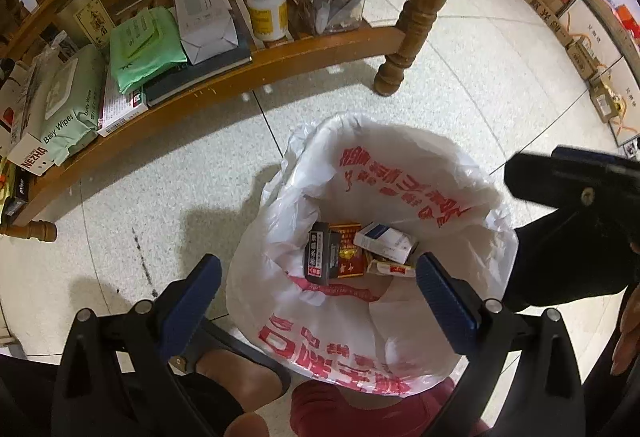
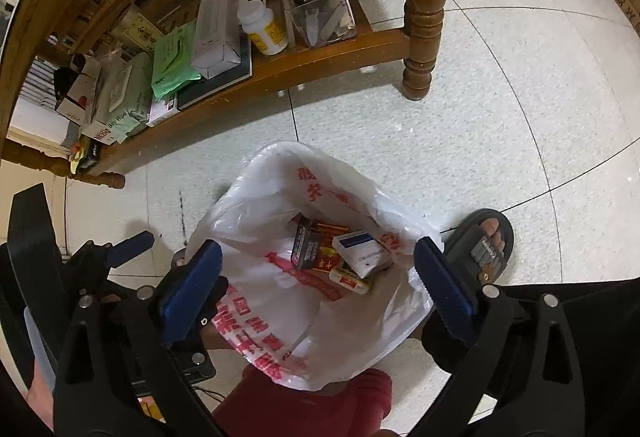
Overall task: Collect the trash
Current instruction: 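Open both tools over the white bag to drop both boxes, then raise both open tools back up toward the table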
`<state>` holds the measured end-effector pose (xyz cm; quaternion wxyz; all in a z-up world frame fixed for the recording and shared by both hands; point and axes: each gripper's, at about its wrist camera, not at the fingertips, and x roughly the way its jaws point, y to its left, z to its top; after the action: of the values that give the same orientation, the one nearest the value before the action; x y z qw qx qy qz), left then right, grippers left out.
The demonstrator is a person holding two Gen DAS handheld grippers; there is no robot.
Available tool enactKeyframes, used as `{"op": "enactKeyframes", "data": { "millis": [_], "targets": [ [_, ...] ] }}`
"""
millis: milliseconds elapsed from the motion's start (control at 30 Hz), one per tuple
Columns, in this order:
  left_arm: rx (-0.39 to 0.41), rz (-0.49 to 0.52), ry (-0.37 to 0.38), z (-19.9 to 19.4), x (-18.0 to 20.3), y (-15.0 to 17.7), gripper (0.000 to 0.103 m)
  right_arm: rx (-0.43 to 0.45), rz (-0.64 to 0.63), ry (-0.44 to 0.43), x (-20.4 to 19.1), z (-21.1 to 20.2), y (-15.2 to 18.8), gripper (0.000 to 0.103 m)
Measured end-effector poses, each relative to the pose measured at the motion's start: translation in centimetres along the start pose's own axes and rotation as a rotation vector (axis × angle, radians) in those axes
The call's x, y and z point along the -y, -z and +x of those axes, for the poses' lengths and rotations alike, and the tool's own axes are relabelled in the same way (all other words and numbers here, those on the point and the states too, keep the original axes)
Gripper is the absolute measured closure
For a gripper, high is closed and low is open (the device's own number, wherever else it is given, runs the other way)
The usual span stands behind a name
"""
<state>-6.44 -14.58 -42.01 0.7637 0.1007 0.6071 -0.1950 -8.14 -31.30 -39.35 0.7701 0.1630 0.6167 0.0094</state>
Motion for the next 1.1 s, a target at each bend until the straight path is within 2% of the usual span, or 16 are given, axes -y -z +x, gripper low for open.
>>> {"op": "enactKeyframes", "data": {
  "millis": [200,400,900,1100],
  "targets": [
    [0.032,-0.032,0.025,-1.3,-0.3,-0.3,0.008,0.017,0.001,-0.008,-0.1,-1.5,-0.1,0.007],
    [0.094,-0.023,0.015,-3.6,-0.1,-0.7,0.008,0.054,-0.009,0.001,-0.2,-4.1,0.1,0.007],
    [0.259,-0.039,0.041,-11.6,-0.4,-2.2,0.008,0.241,-0.134,-0.003,-2.5,-15.5,-0.8,0.007],
    [0.323,-0.058,0.043,-16.0,-0.8,-3.1,0.008,0.305,-0.176,0.000,-3.5,-19.4,-1.6,0.007]
  ]
}}
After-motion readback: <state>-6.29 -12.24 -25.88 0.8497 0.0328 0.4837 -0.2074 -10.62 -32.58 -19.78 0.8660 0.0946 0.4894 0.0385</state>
